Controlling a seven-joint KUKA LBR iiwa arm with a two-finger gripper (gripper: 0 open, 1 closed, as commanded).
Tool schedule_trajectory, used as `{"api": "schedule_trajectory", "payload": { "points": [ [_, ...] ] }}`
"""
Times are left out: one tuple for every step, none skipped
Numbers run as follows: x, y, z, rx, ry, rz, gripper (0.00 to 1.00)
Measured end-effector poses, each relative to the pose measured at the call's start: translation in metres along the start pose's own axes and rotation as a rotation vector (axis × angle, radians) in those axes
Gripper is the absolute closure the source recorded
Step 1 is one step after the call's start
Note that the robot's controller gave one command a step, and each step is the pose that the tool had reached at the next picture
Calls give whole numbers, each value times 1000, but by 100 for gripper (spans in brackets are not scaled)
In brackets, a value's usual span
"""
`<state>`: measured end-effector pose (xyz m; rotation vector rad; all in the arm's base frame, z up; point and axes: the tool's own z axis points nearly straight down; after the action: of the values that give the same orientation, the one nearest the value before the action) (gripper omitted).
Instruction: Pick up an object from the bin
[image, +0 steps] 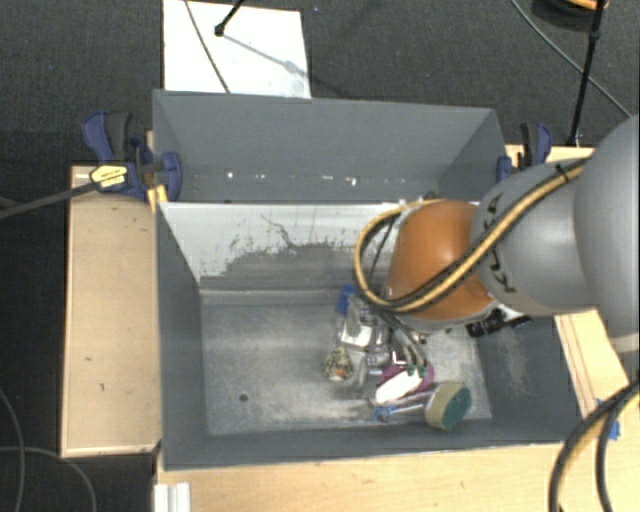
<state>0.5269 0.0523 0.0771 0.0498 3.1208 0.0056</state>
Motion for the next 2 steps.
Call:
{"api": "schedule_trajectory", "payload": {
  "points": [
    [-10, 6, -30, 0, 14, -337, 0],
    [-4, 7, 0, -3, -3, -308, 0]
  ]
}}
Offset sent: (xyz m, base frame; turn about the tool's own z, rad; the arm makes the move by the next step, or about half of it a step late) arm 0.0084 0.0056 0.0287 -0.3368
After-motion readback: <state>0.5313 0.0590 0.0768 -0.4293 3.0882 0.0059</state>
